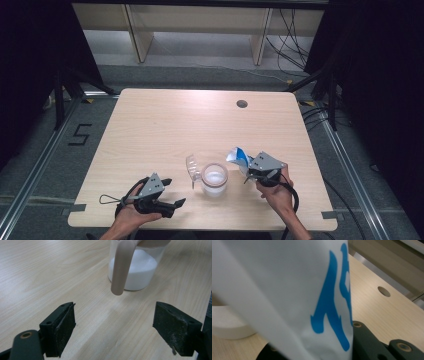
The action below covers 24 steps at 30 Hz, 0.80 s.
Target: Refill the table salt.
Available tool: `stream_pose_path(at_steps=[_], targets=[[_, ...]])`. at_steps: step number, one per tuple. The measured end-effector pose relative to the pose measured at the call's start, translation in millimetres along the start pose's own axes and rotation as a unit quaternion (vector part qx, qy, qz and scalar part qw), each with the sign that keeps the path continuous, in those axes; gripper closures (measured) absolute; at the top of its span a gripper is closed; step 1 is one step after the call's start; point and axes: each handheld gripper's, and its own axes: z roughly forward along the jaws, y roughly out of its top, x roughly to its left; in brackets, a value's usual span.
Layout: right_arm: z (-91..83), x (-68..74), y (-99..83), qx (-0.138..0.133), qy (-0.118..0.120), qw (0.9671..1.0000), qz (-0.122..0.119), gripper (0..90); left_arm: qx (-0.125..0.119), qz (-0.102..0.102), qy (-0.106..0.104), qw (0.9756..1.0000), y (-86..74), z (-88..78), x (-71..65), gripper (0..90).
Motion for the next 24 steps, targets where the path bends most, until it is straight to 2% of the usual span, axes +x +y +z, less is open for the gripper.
stream_pose_path(at_steps=[5, 8, 11, 13, 15, 16, 17, 18, 19, 22, 23, 24], targets=[[-0.2, -6.9, -4.6, -0.011, 0.010, 0.9992, 0.037, 86.0, 0.005, 0.003, 0.001, 1.0000, 0.4, -0.4, 0.4, 17.3], [-0.1, -12.5, -8.4, -0.025, 0.023, 0.9970, 0.069, 86.2, 0.005, 0.003, 0.001, 1.0000, 0.3, -0.2, 0.4, 17.3], [0.3, -15.7, -10.3, -0.034, 0.022, 0.9964, 0.075, 86.3, 0.005, 0.003, 0.001, 1.0000, 0.3, -0.2, 0.5, 17.3], [-1.0, -16.6, -11.9, -0.030, 0.027, 0.9941, 0.101, 86.4, 0.005, 0.003, 0.001, 1.0000, 0.3, -0.1, 0.4, 17.4], [-1.2, -19.7, -13.4, -0.031, 0.033, 0.9928, 0.111, 86.5, 0.005, 0.003, 0.001, 1.0000, 0.3, -0.2, 0.4, 17.4], [0.1, -23.2, -15.7, -0.046, 0.026, 0.9923, 0.112, 86.5, 0.004, 0.003, 0.001, 1.0000, 0.3, -0.2, 0.4, 17.4], [-0.9, -25.2, -16.5, -0.040, 0.023, 0.9930, 0.109, 86.5, 0.005, 0.003, 0.001, 1.0000, 0.3, -0.2, 0.5, 17.4], [-1.6, -24.0, -17.1, -0.038, 0.022, 0.9916, 0.122, 86.5, 0.005, 0.003, 0.001, 1.0000, 0.4, -0.3, 0.5, 17.3], [-0.1, -28.0, -19.1, -0.047, 0.021, 0.9916, 0.118, 86.5, 0.005, 0.003, 0.000, 1.0000, 0.4, -0.4, 0.5, 17.4], [-1.7, -32.7, -23.4, -0.039, 0.022, 0.9889, 0.142, 86.6, 0.005, 0.003, 0.001, 1.0000, 0.4, -0.4, 0.5, 17.3], [-1.6, -33.9, -24.5, -0.037, 0.023, 0.9890, 0.141, 86.6, 0.004, 0.003, 0.001, 1.0000, 0.4, -0.3, 0.3, 17.4], [-1.7, -34.9, -25.8, -0.038, 0.017, 0.9878, 0.150, 86.6, 0.004, 0.003, 0.001, 1.0000, 0.4, -0.3, 0.3, 17.3]])
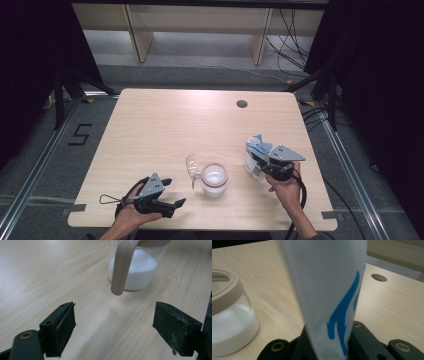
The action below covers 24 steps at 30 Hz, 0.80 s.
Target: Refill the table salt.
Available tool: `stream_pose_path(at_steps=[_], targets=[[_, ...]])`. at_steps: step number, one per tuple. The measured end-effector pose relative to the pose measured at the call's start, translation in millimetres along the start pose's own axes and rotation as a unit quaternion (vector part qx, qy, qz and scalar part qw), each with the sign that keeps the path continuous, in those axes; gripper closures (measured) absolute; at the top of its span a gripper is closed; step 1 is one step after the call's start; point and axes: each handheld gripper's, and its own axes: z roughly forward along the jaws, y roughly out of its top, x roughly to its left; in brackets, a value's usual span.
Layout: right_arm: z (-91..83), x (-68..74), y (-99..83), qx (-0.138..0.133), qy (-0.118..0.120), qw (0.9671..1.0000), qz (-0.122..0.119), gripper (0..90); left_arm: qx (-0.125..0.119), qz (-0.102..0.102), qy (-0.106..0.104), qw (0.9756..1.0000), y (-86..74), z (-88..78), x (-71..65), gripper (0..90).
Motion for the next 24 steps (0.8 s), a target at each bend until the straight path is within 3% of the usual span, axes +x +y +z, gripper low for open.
stream_pose_path(at_steps=[6, 7, 12, 13, 16, 21, 23, 24], targets=[[-2.4, -11.1, -4.9, -0.006, -0.022, 0.9995, 0.021, 87.4, 0.000, 0.001, 0.000, 1.0000, 0.1, 0.2, -0.1, 17.4], [-2.8, -14.0, -5.1, -0.003, -0.024, 0.9997, 0.010, 87.5, -0.002, -0.002, 0.000, 1.0000, 0.0, 0.5, -0.6, 17.3], [-6.4, -17.0, -5.4, 0.003, -0.033, 0.9991, 0.027, 87.5, -0.003, -0.003, 0.000, 1.0000, 0.0, 0.5, -0.8, 17.4], [-5.9, -20.0, -5.3, -0.001, -0.034, 0.9993, 0.015, 87.5, -0.003, -0.002, 0.000, 1.0000, 0.0, 0.5, -0.7, 17.4], [-5.8, -22.1, -6.4, -0.010, -0.044, 0.9989, 0.015, 87.5, -0.003, -0.003, 0.000, 1.0000, 0.0, 0.5, -0.8, 17.4], [-5.5, -25.7, -8.8, -0.002, -0.047, 0.9988, 0.016, 87.5, -0.004, -0.002, 0.000, 1.0000, 0.0, 0.6, -0.8, 17.4], [-5.1, -24.1, -10.4, 0.008, -0.046, 0.9983, 0.034, 87.5, 0.007, 0.009, 0.003, 0.9999, 0.3, -0.7, 0.9, 17.4], [-3.7, -26.8, -11.0, 0.004, -0.043, 0.9988, 0.025, 87.4, 0.007, 0.010, 0.003, 0.9999, 0.3, -0.7, 0.9, 17.4]])
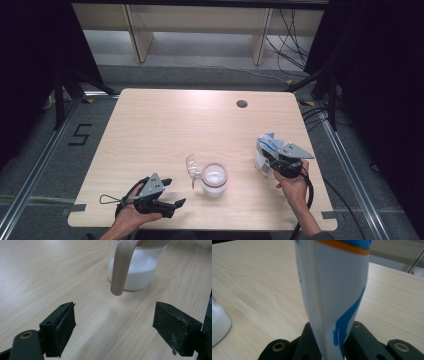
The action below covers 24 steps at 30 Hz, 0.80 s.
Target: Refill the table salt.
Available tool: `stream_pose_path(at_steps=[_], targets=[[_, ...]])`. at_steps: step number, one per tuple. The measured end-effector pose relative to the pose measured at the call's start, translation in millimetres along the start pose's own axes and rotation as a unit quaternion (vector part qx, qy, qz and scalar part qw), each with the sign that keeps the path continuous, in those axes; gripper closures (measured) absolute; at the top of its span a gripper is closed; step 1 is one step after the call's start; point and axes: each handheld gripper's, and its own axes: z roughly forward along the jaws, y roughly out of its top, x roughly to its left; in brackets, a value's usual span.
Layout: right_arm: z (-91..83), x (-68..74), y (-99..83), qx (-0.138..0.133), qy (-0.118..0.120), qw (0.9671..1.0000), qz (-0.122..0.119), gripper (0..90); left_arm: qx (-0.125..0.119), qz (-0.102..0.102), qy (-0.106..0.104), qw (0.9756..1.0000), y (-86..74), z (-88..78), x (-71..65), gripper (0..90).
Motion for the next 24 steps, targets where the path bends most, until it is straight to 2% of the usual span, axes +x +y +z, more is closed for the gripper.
stream_pose_path(at_steps=[2, 3, 4, 5, 6, 7, 8, 9, 11, 14, 15, 21, 22, 24], targets=[[0.5, -1.2, -0.8, -0.002, -0.007, 0.9999, -0.013, 87.4, 0.000, 0.000, 0.000, 1.0000, 0.0, 0.0, 0.0, 17.4], [0.2, -0.2, -0.9, 0.006, -0.002, 1.0000, -0.002, 87.4, 0.000, 0.000, 0.000, 1.0000, 0.0, 0.0, 0.0, 17.4], [0.9, -0.7, -1.3, -0.001, -0.005, 1.0000, -0.007, 87.4, 0.000, 0.000, 0.000, 1.0000, 0.0, 0.0, 0.0, 17.4], [0.8, -0.4, -1.2, 0.004, -0.001, 1.0000, -0.004, 87.3, -0.004, -0.010, -0.001, 0.9999, -0.3, 0.4, -1.2, 17.3], [0.8, -0.6, -1.3, 0.002, -0.002, 1.0000, -0.005, 87.1, -0.007, -0.005, -0.003, 1.0000, -0.1, 0.5, -0.9, 17.4], [-0.3, 1.7, -1.9, 0.006, -0.005, 0.9999, 0.011, 86.6, -0.005, -0.006, -0.001, 1.0000, -0.2, 0.3, -0.8, 17.4], [-0.3, 1.7, -1.5, 0.005, -0.005, 1.0000, 0.005, 85.2, 0.001, 0.001, 0.000, 1.0000, 0.0, -0.3, 0.1, 17.4], [0.5, 0.6, -1.7, -0.001, -0.010, 0.9999, -0.010, 84.7, -0.001, -0.002, 0.000, 1.0000, 0.0, -0.1, -0.2, 17.4], [0.6, 0.0, -1.6, 0.001, -0.011, 0.9998, -0.016, 83.4, -0.008, -0.004, -0.004, 1.0000, 0.0, 0.3, -0.8, 17.4], [-0.1, 1.7, -1.7, 0.003, -0.011, 0.9998, -0.016, 81.3, -0.009, -0.007, -0.003, 0.9999, -0.2, 0.1, -1.1, 17.4], [0.1, 1.2, -1.9, 0.001, -0.016, 0.9996, -0.022, 81.0, -0.009, -0.011, -0.002, 0.9999, -0.3, 0.1, -1.4, 17.3], [-1.8, 2.5, -2.2, 0.011, -0.012, 0.9998, -0.012, 76.7, -0.008, -0.009, -0.004, 0.9999, -0.2, 0.3, -1.3, 17.4], [-1.1, 2.0, -2.3, 0.003, -0.015, 0.9997, -0.018, 76.3, -0.008, -0.004, -0.005, 0.9999, 0.0, 0.3, -0.7, 17.4], [-1.4, 1.5, -2.2, 0.001, -0.017, 0.9997, -0.019, 73.5, -0.008, -0.009, -0.003, 0.9999, -0.2, 0.4, -1.3, 17.4]])
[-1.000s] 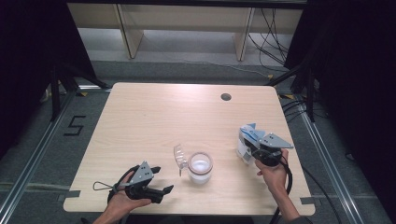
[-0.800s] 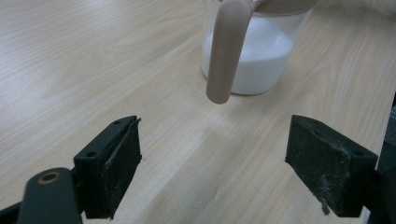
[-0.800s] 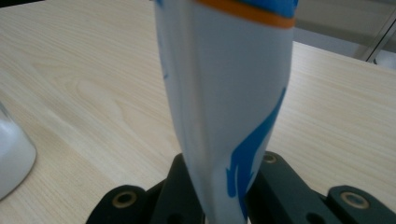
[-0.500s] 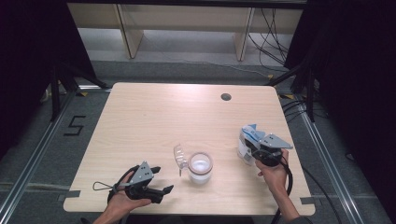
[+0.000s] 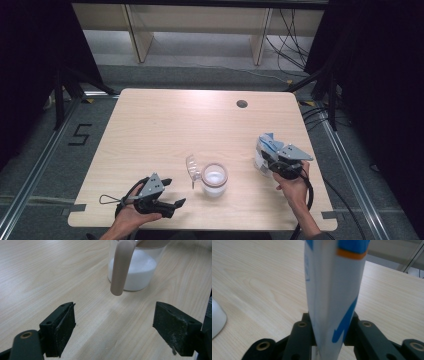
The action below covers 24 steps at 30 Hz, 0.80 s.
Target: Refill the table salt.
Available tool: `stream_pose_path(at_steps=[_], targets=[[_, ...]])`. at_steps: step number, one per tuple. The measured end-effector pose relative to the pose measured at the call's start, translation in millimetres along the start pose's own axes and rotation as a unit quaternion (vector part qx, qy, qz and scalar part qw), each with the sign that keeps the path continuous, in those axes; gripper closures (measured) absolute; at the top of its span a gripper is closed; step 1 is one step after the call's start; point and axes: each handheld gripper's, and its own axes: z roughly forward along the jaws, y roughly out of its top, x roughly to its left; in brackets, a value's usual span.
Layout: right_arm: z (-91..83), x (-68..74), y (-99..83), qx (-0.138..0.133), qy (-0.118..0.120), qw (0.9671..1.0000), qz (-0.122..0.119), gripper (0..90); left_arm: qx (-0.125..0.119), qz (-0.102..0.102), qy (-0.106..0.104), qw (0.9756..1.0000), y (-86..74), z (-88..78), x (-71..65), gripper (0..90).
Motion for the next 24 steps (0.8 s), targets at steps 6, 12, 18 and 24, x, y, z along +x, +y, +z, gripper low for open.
stream_pose_path(at_steps=[6, 12, 18, 24], targets=[[-1.3, 0.4, 1.0, 0.003, -0.002, 1.0000, 0.000, 69.5, 0.001, 0.003, 0.000, 1.0000, 0.1, 0.2, 0.4, 17.3], [-1.3, -0.7, 1.1, -0.002, -0.004, 1.0000, 0.005, 63.6, 0.001, 0.006, 0.000, 1.0000, 0.2, 0.2, 0.8, 17.3], [-2.2, -0.6, 2.1, -0.002, -0.010, 0.9999, 0.008, 57.3, 0.000, -0.001, -0.001, 1.0000, 0.1, 0.0, 0.1, 17.4], [-3.7, 2.8, 2.8, 0.002, 0.000, 0.9993, 0.038, 53.8, 0.000, 0.005, -0.002, 1.0000, 0.3, 0.0, 0.7, 17.3]])
